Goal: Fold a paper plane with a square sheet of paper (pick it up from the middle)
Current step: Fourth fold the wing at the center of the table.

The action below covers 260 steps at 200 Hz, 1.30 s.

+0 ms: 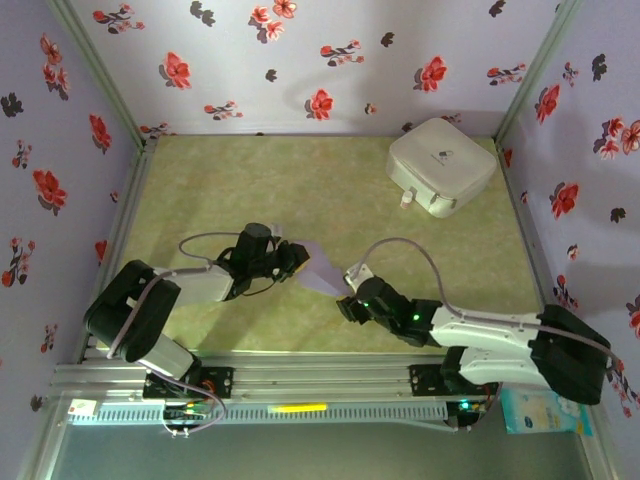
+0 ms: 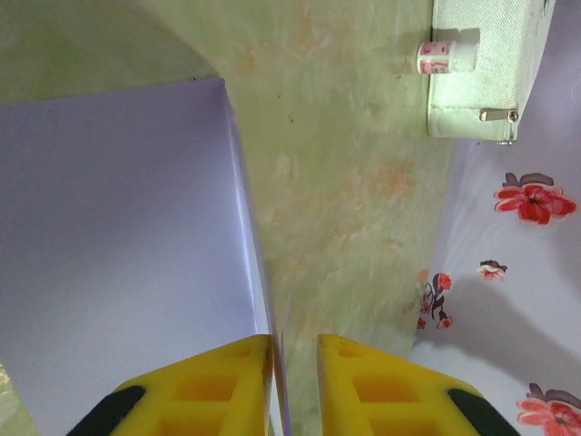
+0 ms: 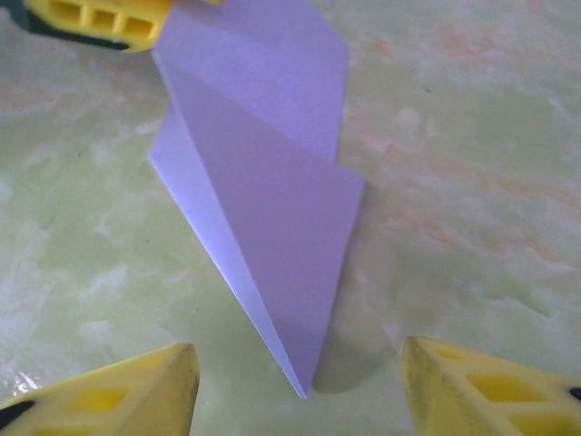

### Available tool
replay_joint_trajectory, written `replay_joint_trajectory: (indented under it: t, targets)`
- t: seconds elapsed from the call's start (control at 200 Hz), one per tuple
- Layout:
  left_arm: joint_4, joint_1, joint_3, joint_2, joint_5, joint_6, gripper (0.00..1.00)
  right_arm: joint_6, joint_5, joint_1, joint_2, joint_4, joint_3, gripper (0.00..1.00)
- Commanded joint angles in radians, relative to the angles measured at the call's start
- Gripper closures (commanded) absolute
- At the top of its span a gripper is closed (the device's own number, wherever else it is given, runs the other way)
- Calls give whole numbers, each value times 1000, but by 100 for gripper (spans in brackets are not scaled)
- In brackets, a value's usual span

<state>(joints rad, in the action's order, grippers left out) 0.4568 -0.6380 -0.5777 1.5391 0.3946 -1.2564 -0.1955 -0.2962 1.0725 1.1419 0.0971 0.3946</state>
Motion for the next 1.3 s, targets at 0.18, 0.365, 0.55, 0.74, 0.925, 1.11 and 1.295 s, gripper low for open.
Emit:
replay_joint_trajectory:
  t: [0.18,0.365,0.55,0.74,0.925,1.11,1.295]
  targets:
    - [17,-8,-30,31,41,4,80,160,-53,24,163,128,78,44]
    - [12,-8,-37,31,52,6,80,183,-74,25,256,194,101,45]
    - [-21,-6,-52,25,54,25,80,226,-104,25,342,193,134,47]
    - [-26,-6,-55,28,54,25,81,204,-144,24,368,206,138,52]
    - [-24,-7,-55,30,53,23,81,189,-155,25,371,226,128,54]
    - [-29,-6,-59,30,55,25,82,201,-89,24,334,259,104,52]
    - [-33,-6,-58,30,54,25,83,228,-137,17,366,291,97,52]
